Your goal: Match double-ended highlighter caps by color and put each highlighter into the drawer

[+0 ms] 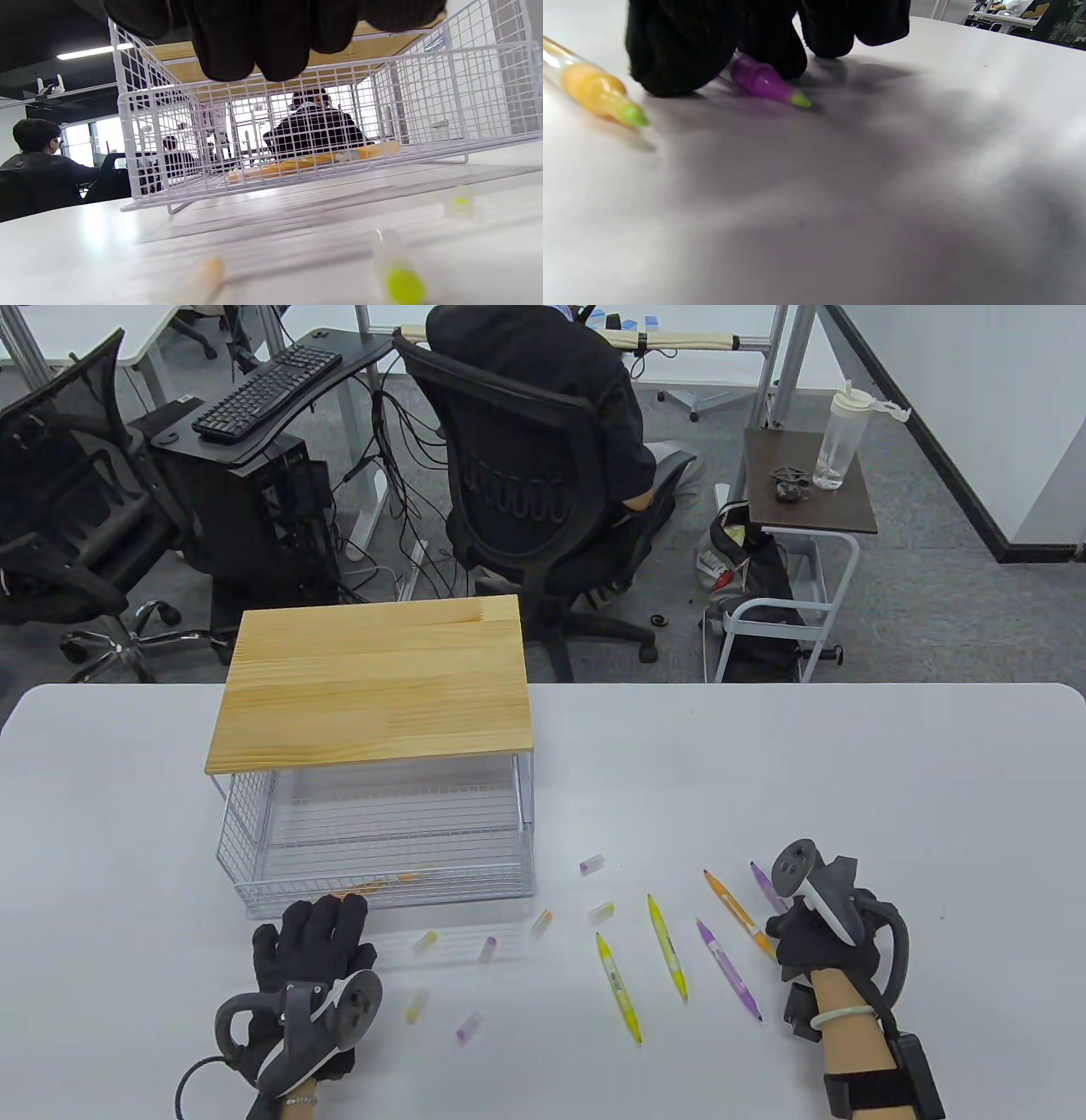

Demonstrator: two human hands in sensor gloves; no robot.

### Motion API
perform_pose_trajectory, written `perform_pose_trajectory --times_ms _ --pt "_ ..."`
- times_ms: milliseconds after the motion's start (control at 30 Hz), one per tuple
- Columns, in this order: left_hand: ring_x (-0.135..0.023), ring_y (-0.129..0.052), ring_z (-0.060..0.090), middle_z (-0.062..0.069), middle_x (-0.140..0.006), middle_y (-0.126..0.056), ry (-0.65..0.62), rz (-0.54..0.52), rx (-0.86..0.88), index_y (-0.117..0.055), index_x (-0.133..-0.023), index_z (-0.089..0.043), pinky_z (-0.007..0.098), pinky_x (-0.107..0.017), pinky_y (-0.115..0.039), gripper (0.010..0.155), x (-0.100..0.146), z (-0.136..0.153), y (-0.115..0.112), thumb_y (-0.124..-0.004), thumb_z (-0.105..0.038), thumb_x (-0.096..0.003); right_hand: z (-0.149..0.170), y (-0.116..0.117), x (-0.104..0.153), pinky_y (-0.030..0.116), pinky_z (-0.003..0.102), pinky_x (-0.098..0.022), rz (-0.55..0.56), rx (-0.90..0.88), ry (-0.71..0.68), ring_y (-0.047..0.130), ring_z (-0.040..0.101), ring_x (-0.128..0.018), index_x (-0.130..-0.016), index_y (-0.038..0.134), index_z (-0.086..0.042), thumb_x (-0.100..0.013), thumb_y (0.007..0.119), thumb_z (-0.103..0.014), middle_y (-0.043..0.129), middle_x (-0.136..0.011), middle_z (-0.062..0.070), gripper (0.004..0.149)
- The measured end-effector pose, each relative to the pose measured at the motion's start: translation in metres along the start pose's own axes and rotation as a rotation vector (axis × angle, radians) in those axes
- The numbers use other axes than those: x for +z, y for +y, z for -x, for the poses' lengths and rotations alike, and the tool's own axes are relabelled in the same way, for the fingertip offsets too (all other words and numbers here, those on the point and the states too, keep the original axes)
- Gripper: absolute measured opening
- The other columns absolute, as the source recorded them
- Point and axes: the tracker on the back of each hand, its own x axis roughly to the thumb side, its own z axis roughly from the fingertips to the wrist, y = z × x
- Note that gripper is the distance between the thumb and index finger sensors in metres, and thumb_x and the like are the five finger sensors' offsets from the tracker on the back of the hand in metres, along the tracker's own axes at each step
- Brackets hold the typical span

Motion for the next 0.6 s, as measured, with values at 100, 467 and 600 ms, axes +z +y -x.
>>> perform_pose_trajectory --times_ms 100,467,600 --pt "-0.077 -0.1 0.022 -0.004 -0.089 -0.095 0.001 0.073 0.023 -0.074 -0.1 -0.026 0.058 -0.066 -0.07 0.062 0.0 0.004 0.007 -0.073 -0.05 -0.043 0.0 0.0 -0.001 0.03 0.073 -0.074 -0.004 -0.016 -0.009 0.05 0.056 -0.107 -0.09 0.079 -0.007 -0.051 0.082 -0.039 0.053 -0.122 0.021 0.051" --pt "-0.066 -0.105 0.01 -0.013 -0.077 -0.1 -0.064 0.386 -0.169 -0.07 -0.101 -0.011 0.046 -0.065 -0.076 0.084 -0.003 -0.007 -0.015 -0.078 -0.057 -0.0306 -0.01 -0.037 0.032 0.031 0.074 -0.071 0.107 -0.279 -0.231 0.049 0.057 -0.104 -0.095 0.072 -0.007 -0.059 0.081 -0.039 0.052 -0.119 0.022 0.048" --pt "-0.067 -0.105 0.009 -0.014 -0.078 -0.099 -0.091 0.453 -0.321 -0.067 -0.102 -0.011 0.045 -0.066 -0.076 0.087 -0.003 -0.021 -0.026 -0.079 -0.057 -0.0295 -0.034 -0.049 0.065 0.034 0.075 -0.07 0.207 -0.286 -0.401 0.053 0.057 -0.103 -0.094 0.073 -0.009 -0.058 0.08 -0.04 0.055 -0.119 0.022 0.048"
